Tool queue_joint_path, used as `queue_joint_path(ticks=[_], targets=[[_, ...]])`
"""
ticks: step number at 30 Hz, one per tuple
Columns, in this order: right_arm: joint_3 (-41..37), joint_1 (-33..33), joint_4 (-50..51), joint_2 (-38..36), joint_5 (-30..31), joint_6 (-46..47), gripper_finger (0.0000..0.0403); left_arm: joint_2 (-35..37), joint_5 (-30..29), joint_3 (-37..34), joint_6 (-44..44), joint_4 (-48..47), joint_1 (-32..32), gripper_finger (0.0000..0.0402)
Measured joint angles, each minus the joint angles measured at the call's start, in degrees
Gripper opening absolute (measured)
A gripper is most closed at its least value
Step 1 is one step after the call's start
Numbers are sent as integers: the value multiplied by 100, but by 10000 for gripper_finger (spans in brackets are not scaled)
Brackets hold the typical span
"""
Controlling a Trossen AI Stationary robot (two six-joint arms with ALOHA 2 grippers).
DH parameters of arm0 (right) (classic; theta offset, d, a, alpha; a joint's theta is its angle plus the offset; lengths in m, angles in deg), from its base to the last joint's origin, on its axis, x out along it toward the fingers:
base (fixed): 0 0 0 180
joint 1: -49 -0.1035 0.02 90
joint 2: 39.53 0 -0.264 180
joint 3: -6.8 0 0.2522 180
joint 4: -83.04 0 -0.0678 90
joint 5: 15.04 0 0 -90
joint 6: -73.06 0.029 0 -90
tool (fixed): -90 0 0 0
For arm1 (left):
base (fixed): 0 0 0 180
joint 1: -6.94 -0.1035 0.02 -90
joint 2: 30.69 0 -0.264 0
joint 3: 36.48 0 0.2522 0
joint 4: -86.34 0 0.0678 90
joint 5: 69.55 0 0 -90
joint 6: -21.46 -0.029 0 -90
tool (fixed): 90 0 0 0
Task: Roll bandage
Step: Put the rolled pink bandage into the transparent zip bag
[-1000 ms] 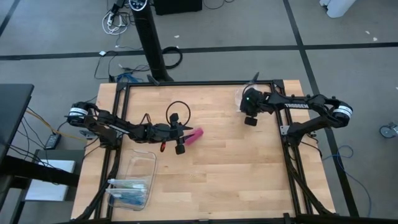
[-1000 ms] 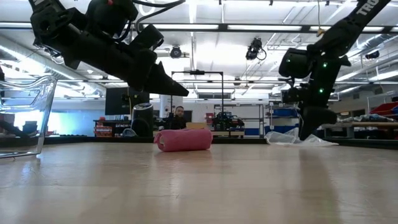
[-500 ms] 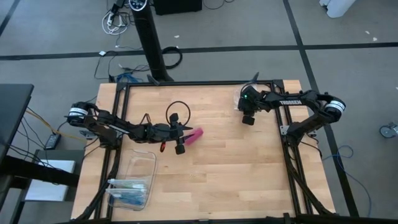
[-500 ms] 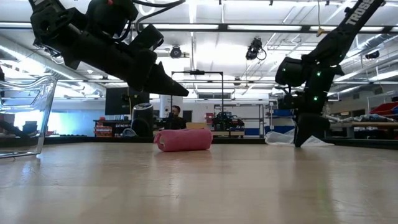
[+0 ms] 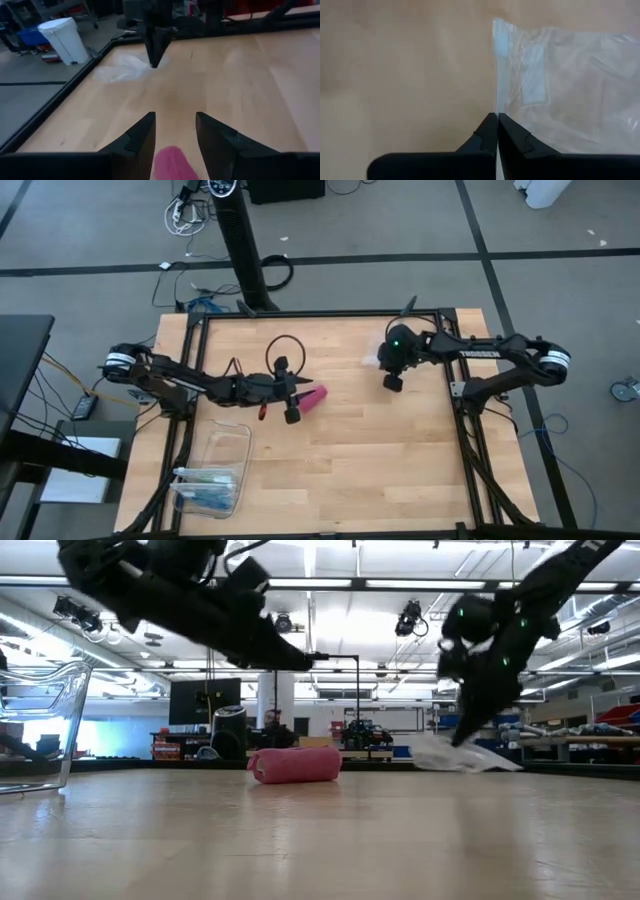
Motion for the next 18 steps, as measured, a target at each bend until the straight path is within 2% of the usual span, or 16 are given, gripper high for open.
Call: queue_joint_path(ticks=[6, 12, 18], targets=[[600, -888, 20, -334, -546, 850, 3, -4, 429, 776, -188, -1257, -172, 141], [1227, -1756, 196, -478, -560, 976, 3, 19, 582, 1387, -892, -1398, -169, 143], [1638, -2312, 205, -480, -479, 1012, 2, 22, 967, 1956, -775, -2124, -202, 143]])
